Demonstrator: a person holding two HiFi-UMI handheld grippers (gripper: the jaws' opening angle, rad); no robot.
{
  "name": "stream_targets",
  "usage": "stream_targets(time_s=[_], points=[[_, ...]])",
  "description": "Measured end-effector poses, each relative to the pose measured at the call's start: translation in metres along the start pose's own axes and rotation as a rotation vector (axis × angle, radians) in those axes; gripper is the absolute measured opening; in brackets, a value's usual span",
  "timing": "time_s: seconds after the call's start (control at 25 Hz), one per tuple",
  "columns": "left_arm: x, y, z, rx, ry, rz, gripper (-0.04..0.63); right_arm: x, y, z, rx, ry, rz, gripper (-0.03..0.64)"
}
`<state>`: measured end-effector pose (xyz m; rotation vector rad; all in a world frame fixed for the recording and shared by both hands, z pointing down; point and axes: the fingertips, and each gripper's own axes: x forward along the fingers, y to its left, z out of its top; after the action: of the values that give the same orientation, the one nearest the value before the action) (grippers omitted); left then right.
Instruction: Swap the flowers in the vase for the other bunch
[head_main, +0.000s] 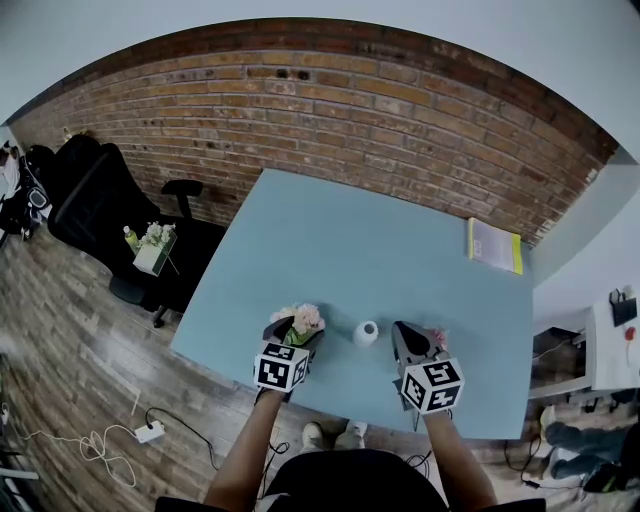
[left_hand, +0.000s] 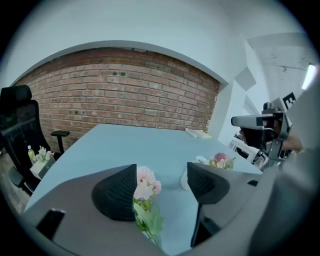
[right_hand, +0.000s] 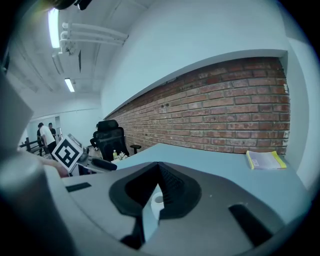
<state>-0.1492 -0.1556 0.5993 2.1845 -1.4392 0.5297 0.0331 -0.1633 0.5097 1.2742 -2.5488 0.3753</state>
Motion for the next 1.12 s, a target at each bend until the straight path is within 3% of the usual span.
stream_targets(time_s=[0.28, 0.44, 0.84, 1.12], points=[[-0.016, -0.032, 0.029, 0.047, -0.059, -0.037, 0.124, -0.018, -0.005, 0.006, 0.01, -0.035, -0.022, 0.006], [-0.019, -0.051, 0.042, 0.083, -0.098, -0.056, 0.049, -0.029, -0.008, 0.007, 0.021, -0.054, -0.035, 0.006], [-0.025, -0.11, 0.082, 0.201, -0.201, -0.167, 0.009, -0.052, -0.025, 0.005, 0.036, -0.084, -0.095, 0.006], [-0.025, -0.139, 0.093, 0.22, -0.221, -0.246, 0.009, -0.07, -0.035, 0.003, 0.045, -0.093, -0.144, 0.006]])
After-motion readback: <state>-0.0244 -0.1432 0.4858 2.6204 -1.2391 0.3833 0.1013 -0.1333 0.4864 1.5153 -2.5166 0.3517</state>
